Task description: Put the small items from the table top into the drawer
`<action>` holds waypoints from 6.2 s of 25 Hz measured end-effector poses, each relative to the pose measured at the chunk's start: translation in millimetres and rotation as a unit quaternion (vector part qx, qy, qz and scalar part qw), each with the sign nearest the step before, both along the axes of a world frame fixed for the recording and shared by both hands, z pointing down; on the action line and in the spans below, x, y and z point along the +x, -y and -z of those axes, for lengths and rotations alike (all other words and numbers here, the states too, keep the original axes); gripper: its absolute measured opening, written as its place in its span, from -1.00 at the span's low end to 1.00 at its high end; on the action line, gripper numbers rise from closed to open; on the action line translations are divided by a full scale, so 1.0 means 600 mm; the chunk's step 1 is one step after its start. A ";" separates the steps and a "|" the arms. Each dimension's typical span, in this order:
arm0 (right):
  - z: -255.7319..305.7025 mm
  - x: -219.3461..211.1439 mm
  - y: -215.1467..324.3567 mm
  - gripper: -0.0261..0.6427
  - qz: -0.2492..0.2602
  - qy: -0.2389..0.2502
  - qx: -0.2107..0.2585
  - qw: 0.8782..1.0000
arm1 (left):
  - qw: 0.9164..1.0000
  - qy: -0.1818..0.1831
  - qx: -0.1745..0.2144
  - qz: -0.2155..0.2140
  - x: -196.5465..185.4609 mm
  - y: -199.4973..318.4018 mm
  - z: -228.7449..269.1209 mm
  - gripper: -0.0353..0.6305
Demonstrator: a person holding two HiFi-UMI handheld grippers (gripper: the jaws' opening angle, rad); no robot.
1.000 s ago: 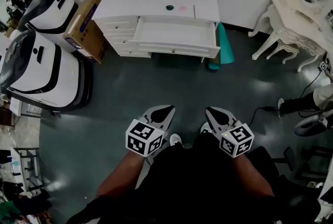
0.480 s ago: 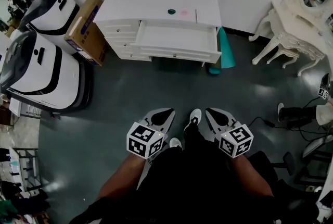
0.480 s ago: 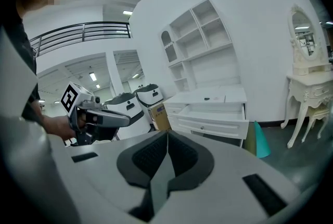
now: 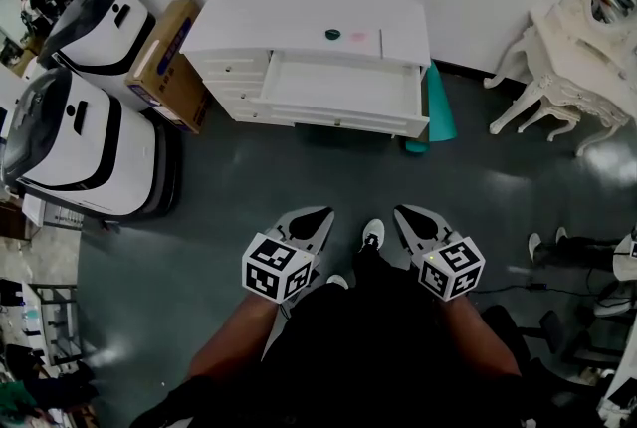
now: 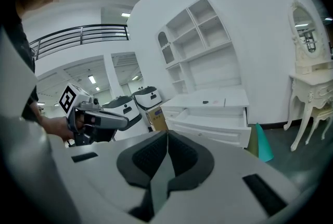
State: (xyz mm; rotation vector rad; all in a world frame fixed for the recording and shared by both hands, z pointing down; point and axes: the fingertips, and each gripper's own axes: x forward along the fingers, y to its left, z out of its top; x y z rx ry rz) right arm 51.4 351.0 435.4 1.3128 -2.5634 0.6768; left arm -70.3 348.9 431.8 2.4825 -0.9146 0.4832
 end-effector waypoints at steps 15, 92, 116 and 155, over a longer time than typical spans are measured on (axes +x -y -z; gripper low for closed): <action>0.022 0.052 0.195 -0.84 0.011 0.010 0.017 1.000 | 1.000 0.016 0.011 0.014 0.043 0.187 0.022 -0.88; -0.122 0.071 0.779 -0.84 -0.128 -0.119 -0.054 0.983 | 0.995 0.015 -0.032 -0.092 -0.003 0.761 -0.062 -0.88; -0.334 0.138 0.978 -0.66 -0.112 -0.199 -0.158 0.961 | 0.996 0.042 -0.068 -0.030 0.032 0.792 -0.108 -0.88; -0.367 0.151 0.995 -0.79 -0.090 -0.202 -0.196 0.955 | 0.996 0.047 -0.075 0.011 0.032 0.806 -0.113 -0.88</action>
